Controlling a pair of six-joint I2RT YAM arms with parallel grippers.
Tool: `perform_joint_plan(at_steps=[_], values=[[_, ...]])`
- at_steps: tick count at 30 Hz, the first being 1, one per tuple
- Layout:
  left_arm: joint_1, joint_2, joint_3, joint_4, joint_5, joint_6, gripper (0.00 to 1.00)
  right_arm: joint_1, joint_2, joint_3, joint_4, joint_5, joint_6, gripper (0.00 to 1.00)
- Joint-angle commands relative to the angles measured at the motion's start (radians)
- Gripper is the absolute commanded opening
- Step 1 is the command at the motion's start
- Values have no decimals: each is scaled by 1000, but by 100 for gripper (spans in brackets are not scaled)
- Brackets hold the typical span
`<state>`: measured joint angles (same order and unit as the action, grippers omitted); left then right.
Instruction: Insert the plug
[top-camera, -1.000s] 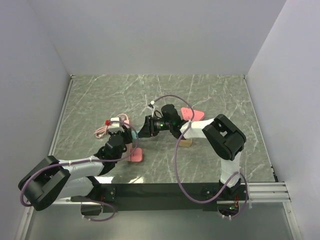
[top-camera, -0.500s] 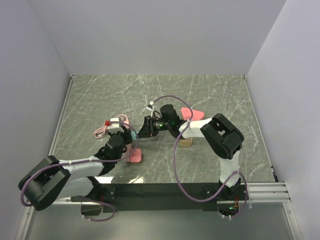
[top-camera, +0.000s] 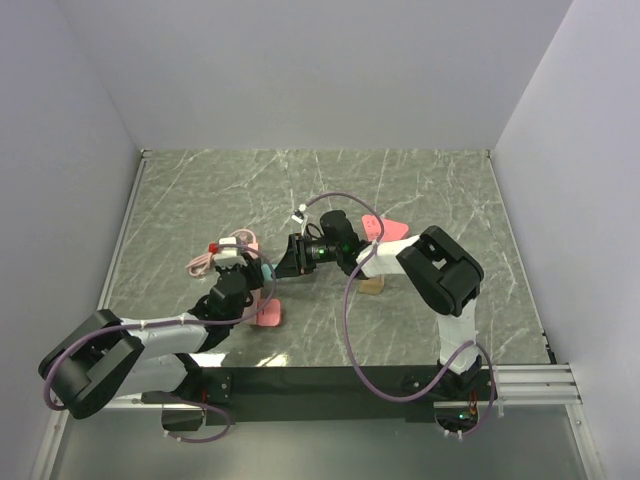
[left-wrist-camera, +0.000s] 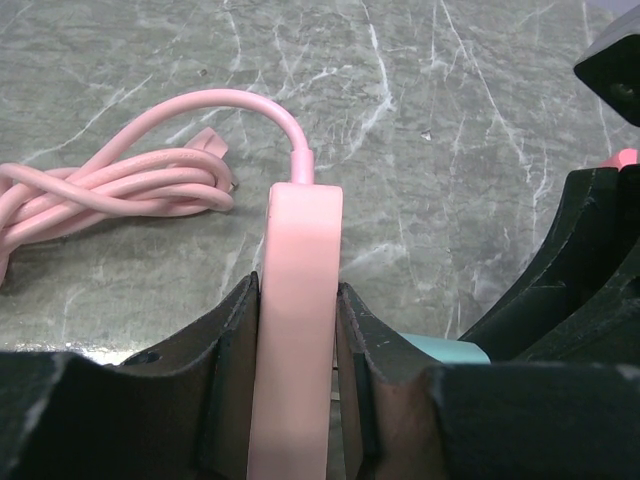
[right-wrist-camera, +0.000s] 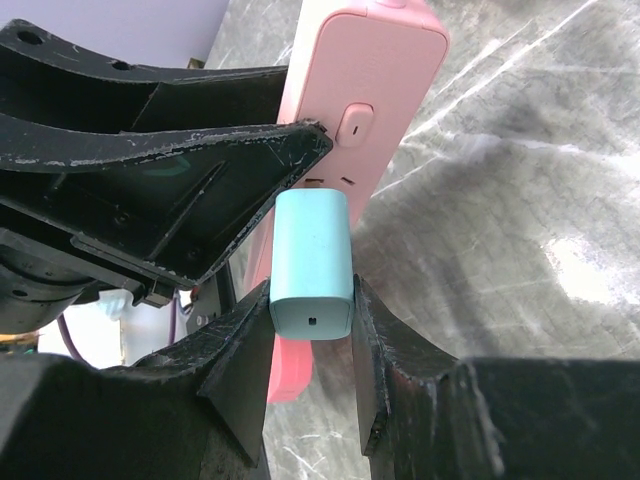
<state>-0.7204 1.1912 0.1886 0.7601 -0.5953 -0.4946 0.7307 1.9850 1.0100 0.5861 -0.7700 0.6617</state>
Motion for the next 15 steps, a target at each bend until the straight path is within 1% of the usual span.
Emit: perform_joint_plan(at_steps=[1,6,11,15], values=[[-79,-47,34,396,342,-193,1,55,41,44,122,80,-1,0],[-79,-33,11,455,368,-220,1,56,49,32,181,66,18,0],[-82,-15,-1,513,414,-259,1,55,38,38,164,78,0,0],[-90,10,-15,563,410,-285,1,52,41,53,165,80,6,0]])
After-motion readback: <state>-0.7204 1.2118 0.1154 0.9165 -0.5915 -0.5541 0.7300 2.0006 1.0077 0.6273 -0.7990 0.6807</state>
